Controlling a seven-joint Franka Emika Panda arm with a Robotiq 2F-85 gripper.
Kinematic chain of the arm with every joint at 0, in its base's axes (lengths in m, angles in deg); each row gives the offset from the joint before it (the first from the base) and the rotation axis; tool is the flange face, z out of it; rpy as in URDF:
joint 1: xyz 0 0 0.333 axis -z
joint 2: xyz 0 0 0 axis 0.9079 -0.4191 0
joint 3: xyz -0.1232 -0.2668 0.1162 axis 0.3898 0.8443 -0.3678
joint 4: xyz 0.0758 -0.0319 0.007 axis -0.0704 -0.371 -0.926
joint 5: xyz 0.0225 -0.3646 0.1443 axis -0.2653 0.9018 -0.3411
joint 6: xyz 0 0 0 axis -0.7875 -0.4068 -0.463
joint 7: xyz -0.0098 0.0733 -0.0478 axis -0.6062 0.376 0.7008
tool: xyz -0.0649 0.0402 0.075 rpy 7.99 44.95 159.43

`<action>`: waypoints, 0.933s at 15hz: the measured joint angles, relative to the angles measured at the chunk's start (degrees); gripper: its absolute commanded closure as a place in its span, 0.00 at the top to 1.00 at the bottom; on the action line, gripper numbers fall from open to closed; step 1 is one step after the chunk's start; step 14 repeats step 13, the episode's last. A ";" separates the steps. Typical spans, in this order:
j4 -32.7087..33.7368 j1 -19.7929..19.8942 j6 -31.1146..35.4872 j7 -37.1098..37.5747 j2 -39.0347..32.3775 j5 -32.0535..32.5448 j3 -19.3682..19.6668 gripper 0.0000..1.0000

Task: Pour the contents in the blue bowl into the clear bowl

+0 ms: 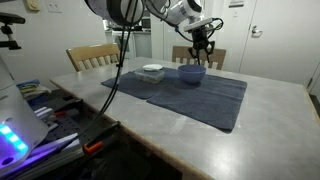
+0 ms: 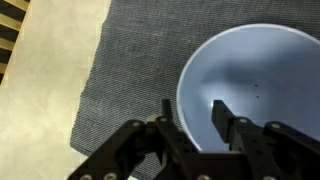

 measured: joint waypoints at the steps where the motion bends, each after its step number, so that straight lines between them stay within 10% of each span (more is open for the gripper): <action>1: 0.00 0.23 -0.18 0.00 0.00 0.13 0.05 0.85; 4: 0.04 0.53 -1.90 -0.01 0.09 0.87 0.42 1.00; 14: 0.30 0.33 -7.53 -1.28 1.84 5.88 0.76 1.00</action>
